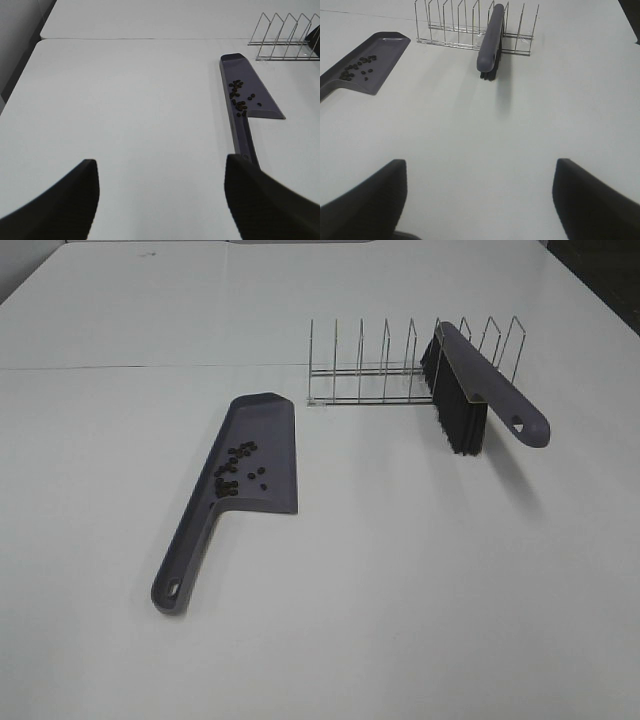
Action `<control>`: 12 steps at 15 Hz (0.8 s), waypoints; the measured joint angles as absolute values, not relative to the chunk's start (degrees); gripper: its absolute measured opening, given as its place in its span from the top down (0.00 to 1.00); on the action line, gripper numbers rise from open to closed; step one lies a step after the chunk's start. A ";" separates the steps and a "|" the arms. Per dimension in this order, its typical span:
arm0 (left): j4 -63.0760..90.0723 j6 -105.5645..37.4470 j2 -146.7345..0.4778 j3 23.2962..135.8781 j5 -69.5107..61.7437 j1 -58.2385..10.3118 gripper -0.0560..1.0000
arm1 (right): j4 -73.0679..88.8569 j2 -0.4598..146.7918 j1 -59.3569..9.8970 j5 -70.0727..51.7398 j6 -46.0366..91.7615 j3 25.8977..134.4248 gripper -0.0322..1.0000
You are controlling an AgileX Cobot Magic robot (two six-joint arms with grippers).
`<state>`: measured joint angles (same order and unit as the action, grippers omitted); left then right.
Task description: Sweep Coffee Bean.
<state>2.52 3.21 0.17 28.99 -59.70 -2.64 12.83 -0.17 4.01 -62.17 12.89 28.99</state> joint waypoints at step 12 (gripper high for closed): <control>2.52 3.21 0.17 28.99 -59.70 -2.64 0.32 | 12.83 -0.17 4.01 -62.17 12.89 28.99 0.28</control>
<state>2.52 3.21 0.17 28.99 -59.70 -2.64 12.83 -0.17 4.01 -62.17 12.89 28.99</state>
